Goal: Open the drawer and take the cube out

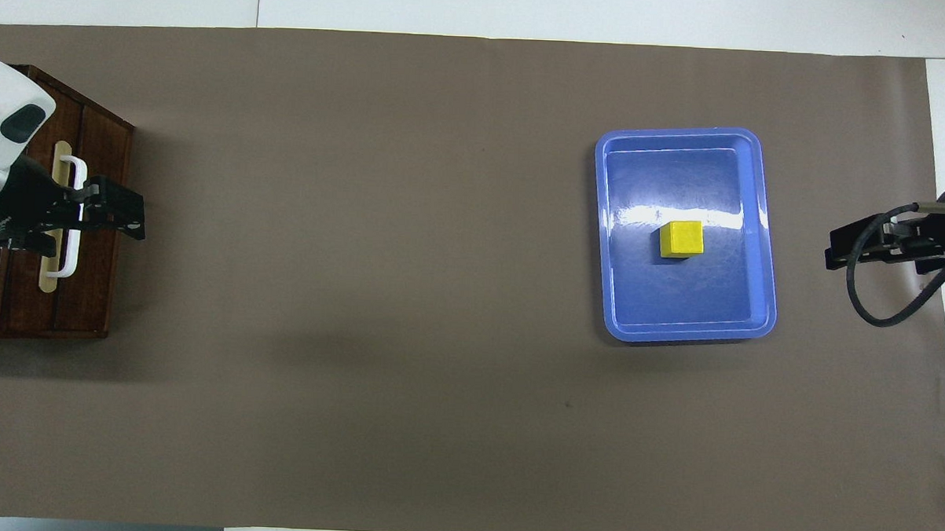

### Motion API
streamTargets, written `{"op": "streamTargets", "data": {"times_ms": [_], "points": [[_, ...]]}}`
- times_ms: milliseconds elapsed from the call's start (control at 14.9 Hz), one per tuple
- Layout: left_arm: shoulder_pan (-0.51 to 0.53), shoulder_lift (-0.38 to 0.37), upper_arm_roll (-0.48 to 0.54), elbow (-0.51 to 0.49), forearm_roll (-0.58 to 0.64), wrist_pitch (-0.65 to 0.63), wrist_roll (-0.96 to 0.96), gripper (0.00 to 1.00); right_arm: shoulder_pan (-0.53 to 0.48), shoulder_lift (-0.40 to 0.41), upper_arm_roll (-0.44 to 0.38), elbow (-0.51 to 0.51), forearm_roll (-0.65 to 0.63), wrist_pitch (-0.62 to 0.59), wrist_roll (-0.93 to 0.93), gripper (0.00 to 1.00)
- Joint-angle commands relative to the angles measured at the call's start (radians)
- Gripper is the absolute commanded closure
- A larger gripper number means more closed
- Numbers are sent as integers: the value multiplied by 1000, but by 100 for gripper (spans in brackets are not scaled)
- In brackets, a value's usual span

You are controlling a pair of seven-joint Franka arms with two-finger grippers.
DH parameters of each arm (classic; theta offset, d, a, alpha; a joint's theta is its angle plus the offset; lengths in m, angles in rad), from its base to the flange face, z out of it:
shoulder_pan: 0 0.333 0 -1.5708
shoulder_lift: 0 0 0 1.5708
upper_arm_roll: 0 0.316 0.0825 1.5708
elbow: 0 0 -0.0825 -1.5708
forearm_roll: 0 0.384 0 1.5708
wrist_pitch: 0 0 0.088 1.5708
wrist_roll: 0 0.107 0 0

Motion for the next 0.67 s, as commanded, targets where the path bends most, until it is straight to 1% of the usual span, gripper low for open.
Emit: {"op": "streamTargets", "data": {"times_ms": [0,67,201,604], "points": [[-12,-2,16,21,-1,-31,63,0,-2,-21,3,-25,-11,18,-20,0],[-10,-2,19,21,-3,-30,114,0,-2,-21,3,-24,-11,18,-20,0],[-7,-4,20,21,-6,-22,135,0,-2,-21,3,-22,-8,18,-20,0],[-12,-18,25,10,-7,-11,128,0,-2,-19,3,-18,-4,12,5,0]]}}
